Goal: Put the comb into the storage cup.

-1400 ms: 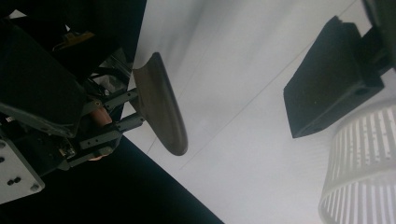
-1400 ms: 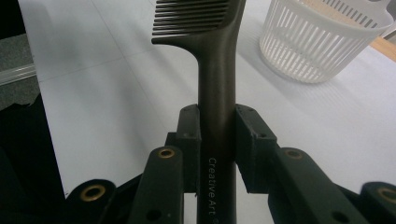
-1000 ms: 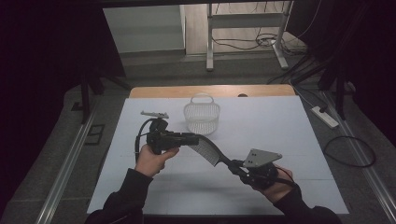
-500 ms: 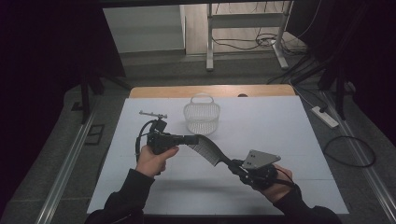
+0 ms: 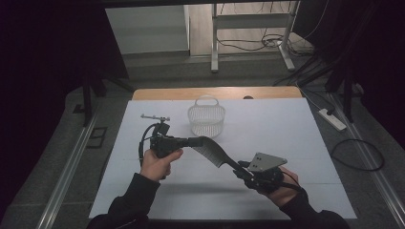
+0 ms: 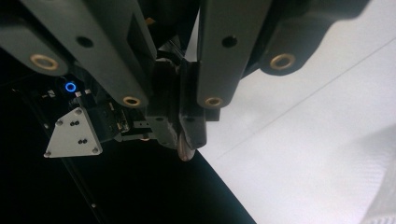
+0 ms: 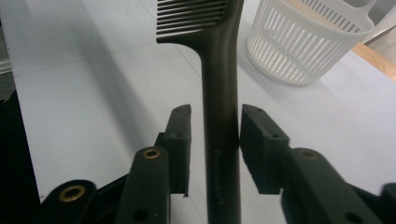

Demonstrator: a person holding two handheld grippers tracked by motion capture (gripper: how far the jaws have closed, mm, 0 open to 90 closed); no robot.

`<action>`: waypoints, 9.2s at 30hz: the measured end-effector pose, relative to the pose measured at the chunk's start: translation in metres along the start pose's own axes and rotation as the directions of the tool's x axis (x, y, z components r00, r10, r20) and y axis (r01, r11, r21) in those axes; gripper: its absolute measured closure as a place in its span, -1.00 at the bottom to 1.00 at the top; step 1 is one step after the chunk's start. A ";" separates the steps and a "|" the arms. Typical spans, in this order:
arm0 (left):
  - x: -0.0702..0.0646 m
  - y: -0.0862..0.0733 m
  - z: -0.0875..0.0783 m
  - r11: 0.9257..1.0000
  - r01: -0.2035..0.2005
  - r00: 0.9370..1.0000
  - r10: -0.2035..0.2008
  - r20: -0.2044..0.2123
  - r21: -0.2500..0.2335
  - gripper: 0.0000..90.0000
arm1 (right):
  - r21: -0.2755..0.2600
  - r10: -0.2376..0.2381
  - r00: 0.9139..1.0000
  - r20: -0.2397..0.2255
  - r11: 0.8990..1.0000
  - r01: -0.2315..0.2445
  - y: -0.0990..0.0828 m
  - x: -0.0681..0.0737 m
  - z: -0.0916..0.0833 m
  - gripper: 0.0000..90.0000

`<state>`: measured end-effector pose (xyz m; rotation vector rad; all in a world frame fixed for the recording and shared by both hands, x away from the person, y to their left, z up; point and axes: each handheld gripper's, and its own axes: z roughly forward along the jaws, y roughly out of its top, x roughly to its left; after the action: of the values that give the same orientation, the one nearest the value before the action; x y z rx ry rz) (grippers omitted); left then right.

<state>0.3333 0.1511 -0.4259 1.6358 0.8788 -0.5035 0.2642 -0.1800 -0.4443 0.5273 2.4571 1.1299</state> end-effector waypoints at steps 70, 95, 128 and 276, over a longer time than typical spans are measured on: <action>-0.005 0.053 -0.070 0.984 -0.112 0.968 0.077 -0.238 -0.136 0.91 | 0.127 0.314 0.947 0.067 0.939 -0.320 -0.047 -0.049 -0.032 -1.00; -0.003 0.083 -0.094 0.975 -0.122 0.949 0.060 -0.311 -0.184 0.91 | 0.150 0.379 0.915 0.139 0.905 -0.398 -0.068 -0.051 -0.058 -1.00; 0.018 0.107 -0.085 0.974 -0.121 0.912 0.033 -0.410 -0.191 0.91 | 0.127 0.448 0.871 0.201 0.870 -0.477 -0.085 -0.044 -0.091 -1.00; 0.101 0.077 -0.023 0.996 -0.044 0.789 -0.013 -0.614 -0.078 -0.13 | 0.118 0.471 0.852 0.229 0.855 -0.505 -0.090 -0.042 -0.102 -1.00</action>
<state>0.4527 0.1964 -0.4449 1.7463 1.3422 0.1102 0.2349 -0.3187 -0.4449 1.3168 2.3210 0.9772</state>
